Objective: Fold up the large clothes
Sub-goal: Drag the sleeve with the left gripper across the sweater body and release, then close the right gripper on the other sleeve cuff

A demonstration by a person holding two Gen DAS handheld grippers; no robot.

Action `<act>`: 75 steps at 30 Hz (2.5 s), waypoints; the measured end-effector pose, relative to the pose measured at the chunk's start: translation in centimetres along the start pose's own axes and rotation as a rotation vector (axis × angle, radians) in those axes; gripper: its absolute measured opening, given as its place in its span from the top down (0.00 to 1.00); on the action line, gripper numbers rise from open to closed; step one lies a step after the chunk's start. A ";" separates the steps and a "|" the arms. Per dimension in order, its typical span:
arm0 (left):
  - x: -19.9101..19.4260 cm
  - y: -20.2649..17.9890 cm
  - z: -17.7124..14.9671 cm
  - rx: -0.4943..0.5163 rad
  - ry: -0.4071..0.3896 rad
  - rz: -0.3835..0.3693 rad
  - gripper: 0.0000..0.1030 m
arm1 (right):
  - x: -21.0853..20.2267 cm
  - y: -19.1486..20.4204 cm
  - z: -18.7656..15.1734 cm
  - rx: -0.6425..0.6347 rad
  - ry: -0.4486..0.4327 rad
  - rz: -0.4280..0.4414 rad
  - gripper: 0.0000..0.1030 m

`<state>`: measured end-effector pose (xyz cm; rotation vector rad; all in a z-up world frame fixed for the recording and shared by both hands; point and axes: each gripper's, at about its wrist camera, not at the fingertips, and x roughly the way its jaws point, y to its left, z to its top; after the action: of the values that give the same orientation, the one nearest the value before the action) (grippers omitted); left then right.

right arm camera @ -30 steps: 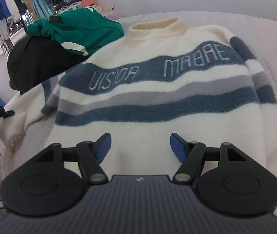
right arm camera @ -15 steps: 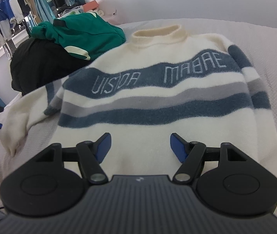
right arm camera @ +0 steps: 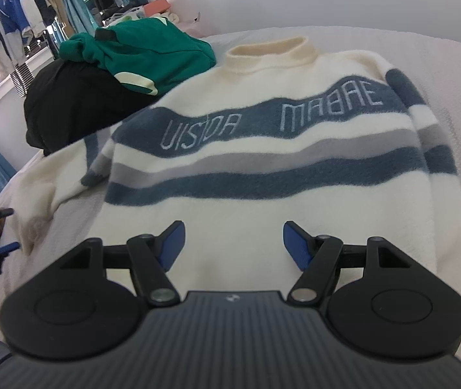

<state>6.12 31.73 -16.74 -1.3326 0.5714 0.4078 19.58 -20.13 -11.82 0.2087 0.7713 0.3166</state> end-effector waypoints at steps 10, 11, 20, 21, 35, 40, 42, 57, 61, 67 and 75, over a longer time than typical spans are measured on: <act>3.0 0.0 3.6 -0.061 -0.118 0.018 0.42 | 0.4 -0.1 -0.2 0.007 0.014 -0.018 0.33; 2.9 -0.2 4.2 -0.025 -0.149 0.038 0.57 | 0.4 -0.1 -0.3 0.005 0.015 -0.020 0.33; 0.6 -0.3 7.9 0.167 -0.413 0.185 0.91 | 0.9 0.0 -0.1 0.004 0.020 -0.030 0.33; 0.8 -0.7 8.0 0.205 -0.424 0.205 0.91 | 1.0 0.1 -0.1 0.001 0.021 -0.033 0.33; 3.6 -1.8 8.2 0.383 -0.417 0.360 0.85 | 1.7 -0.2 0.6 -0.006 0.000 -0.074 0.33; 2.2 -2.4 6.2 0.418 -0.361 0.338 0.51 | 0.9 -0.5 0.9 0.006 -0.025 -0.076 0.33; 1.4 -3.0 4.8 0.449 -0.338 0.316 0.49 | 0.4 -0.6 1.0 0.012 -0.041 -0.081 0.33; -2.2 -10.1 -14.0 0.808 -0.162 0.009 0.48 | -4.4 -4.5 1.4 0.155 -0.168 -0.127 0.33; -1.4 -10.5 -19.2 0.909 -0.054 -0.034 0.48 | -5.7 -7.0 1.6 0.223 -0.185 -0.175 0.33; -1.3 -10.8 -23.7 1.035 0.001 -0.075 0.48 | -7.4 -11.4 2.9 0.292 -0.200 -0.262 0.33; 0.9 -9.6 -26.0 1.114 0.119 -0.072 0.48 | -6.1 -16.6 3.4 0.428 -0.116 -0.285 0.33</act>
<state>8.43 4.32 -13.20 -0.2999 0.6925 -0.0809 21.26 -38.01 -10.45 0.5090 0.7356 -0.1342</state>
